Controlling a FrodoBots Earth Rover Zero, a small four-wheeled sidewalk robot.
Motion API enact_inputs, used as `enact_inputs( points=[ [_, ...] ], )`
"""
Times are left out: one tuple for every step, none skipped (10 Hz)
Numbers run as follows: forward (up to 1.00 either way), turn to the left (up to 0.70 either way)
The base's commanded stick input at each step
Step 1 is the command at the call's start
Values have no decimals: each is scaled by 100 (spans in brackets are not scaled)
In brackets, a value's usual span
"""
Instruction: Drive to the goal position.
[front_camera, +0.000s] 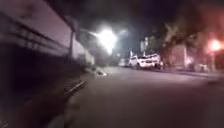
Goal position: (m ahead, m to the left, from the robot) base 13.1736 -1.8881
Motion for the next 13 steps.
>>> enact_inputs(
  points=[
    [70,-11],
    [70,-30],
    [70,-35],
    [70,-34],
    [70,-15],
    [70,0],
    [70,0],
    [70,0],
    [70,0],
    [70,0],
    [70,0],
    [70,0],
    [70,0]
  ],
)
